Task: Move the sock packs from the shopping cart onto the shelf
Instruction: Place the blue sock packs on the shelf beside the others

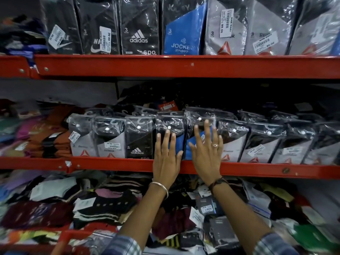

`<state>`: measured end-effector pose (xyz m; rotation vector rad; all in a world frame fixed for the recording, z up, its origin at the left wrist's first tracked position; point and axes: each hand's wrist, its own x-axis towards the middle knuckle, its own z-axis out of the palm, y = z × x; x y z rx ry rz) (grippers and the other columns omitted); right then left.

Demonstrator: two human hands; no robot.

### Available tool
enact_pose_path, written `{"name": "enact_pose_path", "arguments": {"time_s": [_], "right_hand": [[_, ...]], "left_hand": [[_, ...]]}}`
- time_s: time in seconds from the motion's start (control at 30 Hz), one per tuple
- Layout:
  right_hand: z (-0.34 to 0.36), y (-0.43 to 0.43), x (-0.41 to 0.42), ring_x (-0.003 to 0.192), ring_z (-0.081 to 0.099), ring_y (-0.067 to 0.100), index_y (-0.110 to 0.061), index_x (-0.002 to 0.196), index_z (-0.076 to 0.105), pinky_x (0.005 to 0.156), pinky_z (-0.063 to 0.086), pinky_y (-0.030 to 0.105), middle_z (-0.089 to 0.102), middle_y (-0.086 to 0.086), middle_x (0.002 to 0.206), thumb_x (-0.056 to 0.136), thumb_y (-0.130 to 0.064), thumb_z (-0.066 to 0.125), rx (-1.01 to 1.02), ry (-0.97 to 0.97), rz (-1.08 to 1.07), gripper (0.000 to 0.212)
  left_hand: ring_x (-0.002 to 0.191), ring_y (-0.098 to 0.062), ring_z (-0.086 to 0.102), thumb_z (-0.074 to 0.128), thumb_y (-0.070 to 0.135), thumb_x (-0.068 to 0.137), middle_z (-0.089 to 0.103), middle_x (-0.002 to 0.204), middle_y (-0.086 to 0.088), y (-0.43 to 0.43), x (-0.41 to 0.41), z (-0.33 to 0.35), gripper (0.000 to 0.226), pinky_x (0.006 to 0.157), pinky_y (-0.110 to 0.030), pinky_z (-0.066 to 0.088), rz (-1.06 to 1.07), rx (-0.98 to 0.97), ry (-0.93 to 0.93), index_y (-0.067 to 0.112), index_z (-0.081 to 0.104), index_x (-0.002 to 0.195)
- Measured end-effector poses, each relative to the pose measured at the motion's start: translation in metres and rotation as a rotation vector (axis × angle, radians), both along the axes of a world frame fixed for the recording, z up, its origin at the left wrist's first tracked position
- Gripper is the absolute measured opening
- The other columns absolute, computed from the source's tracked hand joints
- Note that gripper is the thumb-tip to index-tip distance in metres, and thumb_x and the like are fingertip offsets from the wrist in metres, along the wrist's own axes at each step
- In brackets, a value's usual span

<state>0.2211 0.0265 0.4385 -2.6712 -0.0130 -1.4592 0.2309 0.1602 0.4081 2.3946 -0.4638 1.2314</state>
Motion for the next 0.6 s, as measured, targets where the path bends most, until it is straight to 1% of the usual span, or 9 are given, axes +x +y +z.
{"name": "enact_pose_path", "arguments": {"time_s": [0.07,0.13,0.2,0.27,0.3,0.37,0.47,0.5,0.6], "right_hand": [[-0.015,-0.001,-0.003,0.14,0.031,0.031,-0.017,0.145,0.032,0.11,0.032,0.049,0.03,0.012,0.153,0.092,-0.033,0.058,-0.058,0.043,0.04,0.061],[-0.023,-0.005,-0.006,0.137,0.037,0.031,-0.016,0.142,0.037,0.103,0.042,0.047,0.034,0.012,0.151,0.086,-0.015,0.068,-0.086,0.062,0.102,0.064],[-0.023,-0.009,-0.008,0.136,0.037,0.034,-0.017,0.141,0.04,0.09,0.054,0.045,0.035,0.013,0.15,0.078,0.007,0.067,-0.088,0.093,0.166,0.073],[-0.019,-0.011,-0.009,0.137,0.034,0.035,-0.017,0.141,0.04,0.076,0.058,0.042,0.034,0.013,0.151,0.071,0.02,0.062,-0.082,0.141,0.214,0.082],[-0.016,-0.012,-0.009,0.137,0.032,0.036,-0.017,0.141,0.041,0.071,0.058,0.041,0.033,0.013,0.151,0.069,0.024,0.06,-0.089,0.168,0.23,0.085],[-0.015,-0.015,-0.012,0.135,0.036,0.038,-0.015,0.138,0.045,0.066,0.059,0.035,0.037,0.015,0.149,0.064,0.027,0.061,-0.102,0.199,0.246,0.087],[-0.021,-0.016,-0.019,0.129,0.044,0.038,-0.012,0.131,0.054,0.059,0.058,0.028,0.046,0.015,0.143,0.066,0.022,0.064,-0.094,0.215,0.267,0.075],[-0.023,-0.015,-0.02,0.13,0.044,0.038,-0.011,0.13,0.055,0.061,0.059,0.029,0.047,0.015,0.143,0.068,0.019,0.065,-0.086,0.229,0.279,0.07],[-0.023,-0.016,-0.02,0.135,0.038,0.036,-0.01,0.131,0.053,0.074,0.059,0.035,0.042,0.013,0.146,0.078,0.01,0.061,-0.051,0.258,0.324,0.057]], "left_hand": [[0.144,-0.027,0.0,0.034,0.036,0.097,0.006,0.154,-0.008,0.005,0.0,-0.005,0.061,0.115,-0.045,0.016,-0.027,0.061,0.007,0.009,0.01,0.146],[0.144,-0.025,-0.003,0.031,0.038,0.097,0.0,0.156,-0.003,0.01,0.0,-0.012,0.064,0.116,-0.045,0.019,-0.047,0.147,0.049,0.01,0.003,0.147],[0.144,-0.027,-0.004,0.027,0.042,0.098,-0.005,0.157,-0.006,0.013,0.001,-0.018,0.065,0.116,-0.044,0.02,-0.017,0.238,0.12,0.01,0.0,0.147],[0.144,-0.028,-0.006,0.022,0.047,0.097,-0.008,0.156,-0.007,0.015,0.002,-0.02,0.066,0.116,-0.044,0.017,0.021,0.29,0.188,0.01,-0.002,0.146],[0.143,-0.028,-0.007,0.02,0.049,0.097,-0.01,0.155,-0.006,0.016,0.003,-0.019,0.067,0.116,-0.043,0.016,0.031,0.301,0.21,0.011,-0.003,0.146],[0.142,-0.028,-0.011,0.016,0.052,0.095,-0.013,0.154,-0.006,0.016,0.003,-0.017,0.068,0.116,-0.043,0.013,0.052,0.33,0.237,0.011,-0.006,0.145],[0.141,-0.029,-0.014,0.015,0.054,0.094,-0.016,0.153,-0.007,0.014,0.002,-0.016,0.07,0.116,-0.042,0.009,0.073,0.347,0.247,0.01,-0.006,0.145],[0.141,-0.028,-0.016,0.015,0.053,0.094,-0.018,0.153,-0.006,0.013,0.002,-0.016,0.07,0.116,-0.041,0.008,0.065,0.337,0.257,0.01,-0.007,0.145],[0.138,-0.027,-0.024,0.012,0.051,0.094,-0.029,0.149,-0.004,0.011,0.002,-0.015,0.068,0.117,-0.04,0.007,0.072,0.344,0.279,0.01,-0.01,0.143]]}}
